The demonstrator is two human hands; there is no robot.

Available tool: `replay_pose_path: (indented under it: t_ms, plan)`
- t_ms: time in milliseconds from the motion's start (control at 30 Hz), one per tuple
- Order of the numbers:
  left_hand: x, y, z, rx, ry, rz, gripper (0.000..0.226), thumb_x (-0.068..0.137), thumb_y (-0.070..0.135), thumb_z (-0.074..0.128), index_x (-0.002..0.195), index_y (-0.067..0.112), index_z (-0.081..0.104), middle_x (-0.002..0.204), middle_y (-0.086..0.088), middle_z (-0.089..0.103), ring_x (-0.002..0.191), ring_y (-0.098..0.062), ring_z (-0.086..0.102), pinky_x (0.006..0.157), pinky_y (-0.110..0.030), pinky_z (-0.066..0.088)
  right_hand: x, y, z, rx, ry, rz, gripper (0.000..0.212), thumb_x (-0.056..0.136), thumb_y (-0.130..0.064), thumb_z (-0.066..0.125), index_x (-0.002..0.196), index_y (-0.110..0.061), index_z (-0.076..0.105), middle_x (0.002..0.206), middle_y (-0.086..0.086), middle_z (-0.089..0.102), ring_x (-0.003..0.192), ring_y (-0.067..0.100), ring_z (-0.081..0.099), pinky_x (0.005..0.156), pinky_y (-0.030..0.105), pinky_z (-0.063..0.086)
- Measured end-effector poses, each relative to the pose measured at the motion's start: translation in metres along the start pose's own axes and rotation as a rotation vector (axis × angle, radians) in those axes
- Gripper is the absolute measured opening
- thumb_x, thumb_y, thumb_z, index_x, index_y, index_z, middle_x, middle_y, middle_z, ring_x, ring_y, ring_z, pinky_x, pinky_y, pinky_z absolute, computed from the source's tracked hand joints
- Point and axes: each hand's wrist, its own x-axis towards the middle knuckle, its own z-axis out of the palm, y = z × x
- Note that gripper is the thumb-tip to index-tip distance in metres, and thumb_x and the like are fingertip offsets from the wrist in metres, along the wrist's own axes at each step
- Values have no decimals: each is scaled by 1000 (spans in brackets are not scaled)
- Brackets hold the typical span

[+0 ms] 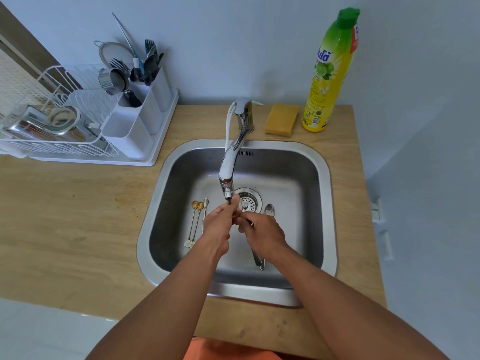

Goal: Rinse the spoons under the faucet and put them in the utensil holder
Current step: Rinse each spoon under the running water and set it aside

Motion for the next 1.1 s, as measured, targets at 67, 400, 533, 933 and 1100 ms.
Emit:
replay_pose_path:
  t_ms: [67, 400, 533, 933, 1100]
  plan:
    - [0, 3, 2, -24, 49, -35, 34, 86, 55, 75, 79, 22, 75, 80, 5, 77, 76, -10, 67, 68, -34, 40, 1, 0, 1, 36, -7, 0, 21, 104, -45, 52, 109, -40, 72, 91, -19, 75, 94, 8, 71, 82, 36, 58]
    - [7, 1, -13, 104, -113, 77, 11, 91, 30, 77, 86, 20, 77, 82, 8, 80, 87, -3, 73, 104, -39, 35, 7, 16, -10, 288, -50, -17, 23, 100, -35, 65, 87, -24, 79, 83, -9, 78, 66, 6, 61, 69, 28, 49]
    - [10, 9, -9, 100, -82, 121, 22, 81, 32, 87, 90, 15, 78, 86, 6, 81, 102, -14, 71, 104, -38, 40, 6, 17, -12, 289, -28, -26, 24, 100, -37, 66, 86, -23, 80, 76, -3, 76, 52, 1, 47, 59, 24, 40]
    - [6, 11, -14, 180, -164, 250, 25, 72, 41, 86, 89, 28, 74, 81, 9, 80, 73, -3, 74, 60, -14, 54, 10, 1, -6, 166, -82, -50, 29, 107, -37, 48, 101, -24, 74, 91, -14, 76, 82, 10, 68, 82, 44, 58]
    - [11, 23, -21, 342, -355, 349, 36, 87, 16, 80, 120, 28, 72, 103, -6, 80, 93, -9, 74, 74, -14, 56, 7, 10, -7, 314, -134, -59, 25, 107, -24, 53, 102, -16, 77, 87, -10, 77, 80, 10, 68, 78, 27, 52]
